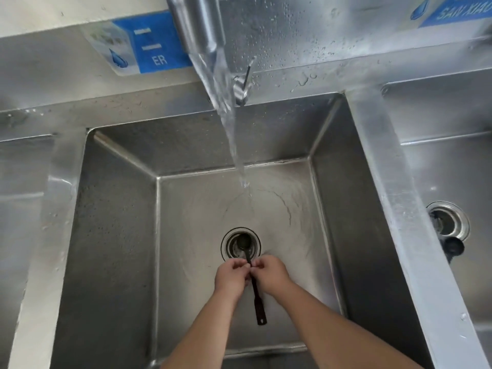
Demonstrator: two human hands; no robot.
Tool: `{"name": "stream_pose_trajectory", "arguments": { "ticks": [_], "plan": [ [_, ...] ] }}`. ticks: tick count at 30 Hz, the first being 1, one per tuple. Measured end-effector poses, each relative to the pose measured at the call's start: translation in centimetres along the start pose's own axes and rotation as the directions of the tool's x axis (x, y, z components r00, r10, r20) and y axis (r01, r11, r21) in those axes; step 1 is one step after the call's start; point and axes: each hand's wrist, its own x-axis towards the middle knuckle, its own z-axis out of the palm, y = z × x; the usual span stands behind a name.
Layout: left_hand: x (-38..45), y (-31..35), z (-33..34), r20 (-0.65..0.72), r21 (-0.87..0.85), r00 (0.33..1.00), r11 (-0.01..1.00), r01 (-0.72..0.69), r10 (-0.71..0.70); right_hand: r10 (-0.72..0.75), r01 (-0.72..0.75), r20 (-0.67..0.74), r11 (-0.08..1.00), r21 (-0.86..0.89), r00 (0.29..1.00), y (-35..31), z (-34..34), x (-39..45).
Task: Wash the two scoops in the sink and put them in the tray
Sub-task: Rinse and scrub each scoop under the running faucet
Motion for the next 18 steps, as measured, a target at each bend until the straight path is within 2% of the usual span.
{"name": "stream_pose_trajectory", "arguments": {
  "ticks": [4, 8, 11, 15, 18],
  "plan": [
    [-1.8, 4.4, 0.3, 0.014, -0.057, 0.998, 0.996, -0.062, 0.063, -0.019, 0.008, 0.066, 0.987, 0.162, 0.998, -2.9, -3.0, -1.4],
    [-3.9, 9.8, 0.6, 0.061, -0.164, 0.983, 0.973, -0.160, 0.172, -0.004, -0.024, 0.109, 0.967, 0.253, 0.994, -6.1, -5.7, -3.2],
    [-5.2, 13.0, 0.9, 0.094, -0.240, 0.977, 0.957, -0.162, 0.189, 0.017, -0.055, 0.124, 0.948, 0.313, 0.992, -7.9, -7.6, -4.5],
    [-6.6, 15.5, 1.5, 0.093, -0.235, 0.978, 0.959, -0.160, 0.186, 0.027, -0.050, 0.089, 0.963, 0.265, 0.996, -9.6, -10.1, -6.1],
    [-7.5, 16.7, 1.8, 0.067, -0.227, 0.980, 0.960, -0.166, 0.185, -0.027, 0.025, 0.022, 0.995, 0.100, 0.999, -10.6, -11.3, -7.3]
  ]
}}
